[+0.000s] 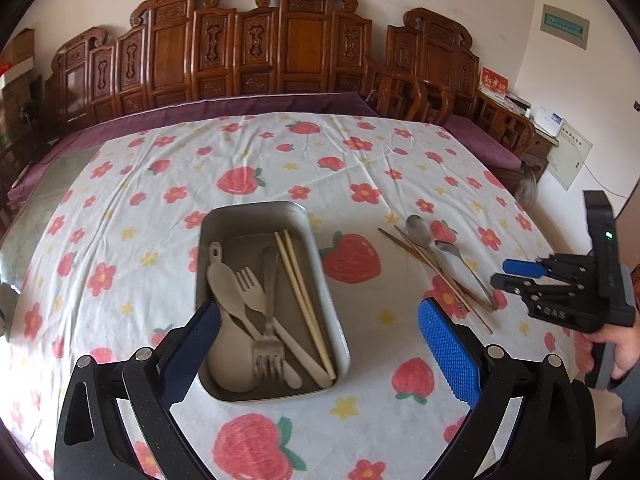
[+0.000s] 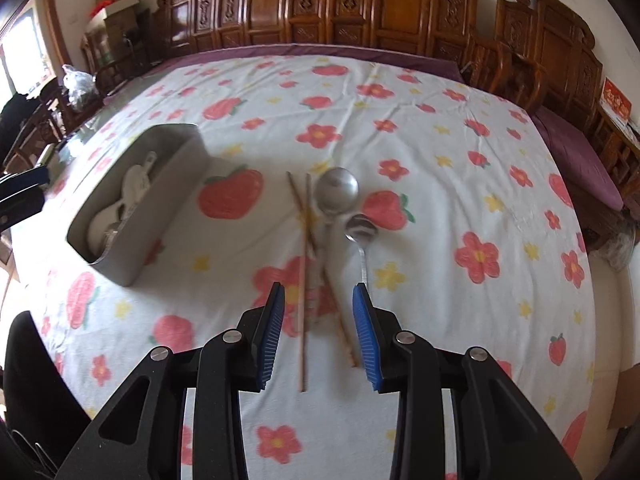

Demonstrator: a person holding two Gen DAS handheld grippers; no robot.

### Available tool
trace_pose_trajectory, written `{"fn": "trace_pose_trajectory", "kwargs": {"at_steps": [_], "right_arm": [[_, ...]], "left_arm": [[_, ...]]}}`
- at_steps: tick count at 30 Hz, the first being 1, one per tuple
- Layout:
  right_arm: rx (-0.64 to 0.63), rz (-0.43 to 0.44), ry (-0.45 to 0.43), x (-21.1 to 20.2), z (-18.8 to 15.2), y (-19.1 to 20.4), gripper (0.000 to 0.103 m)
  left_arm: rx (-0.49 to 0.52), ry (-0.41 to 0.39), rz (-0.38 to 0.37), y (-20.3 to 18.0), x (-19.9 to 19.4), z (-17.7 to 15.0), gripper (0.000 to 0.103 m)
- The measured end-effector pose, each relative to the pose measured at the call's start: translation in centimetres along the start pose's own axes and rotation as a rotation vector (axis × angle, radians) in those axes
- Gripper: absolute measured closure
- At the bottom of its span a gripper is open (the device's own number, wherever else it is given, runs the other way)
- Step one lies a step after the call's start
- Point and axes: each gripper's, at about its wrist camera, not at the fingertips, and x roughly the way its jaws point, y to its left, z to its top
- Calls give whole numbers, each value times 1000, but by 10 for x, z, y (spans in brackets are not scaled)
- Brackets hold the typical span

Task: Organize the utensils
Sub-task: 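Grasp a small metal spoon with the right gripper, then grasp a wooden chopstick with the left gripper while the right holds the spoon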

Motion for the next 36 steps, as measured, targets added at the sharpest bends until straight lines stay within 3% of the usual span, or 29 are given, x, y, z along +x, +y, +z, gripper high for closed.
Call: {"fn": "trace_pose_trajectory", "kwargs": {"at_steps": [3, 10, 16, 19, 20, 26, 36], "right_arm": [[20, -18, 41, 20, 4, -14, 66], [42, -24, 126, 66, 18, -30, 80], [16, -49, 158, 81, 23, -29, 86], [3, -60, 160, 81, 23, -29, 92], [-3, -61, 161, 81, 23, -29, 99], [25, -73, 172, 73, 14, -36, 99], [82, -48, 88, 19, -25, -41, 99]], "left_arm": [[20, 10, -9, -10, 5, 1, 8], [40, 44, -27, -27, 16, -1, 8], [52, 65, -28, -34, 22, -4, 8], [57, 75, -29, -39, 25, -4, 8], [58, 78, -29, -40, 27, -4, 8], [79, 96, -29, -55, 36, -2, 8], [107, 141, -73, -96, 67, 7, 8]]}}
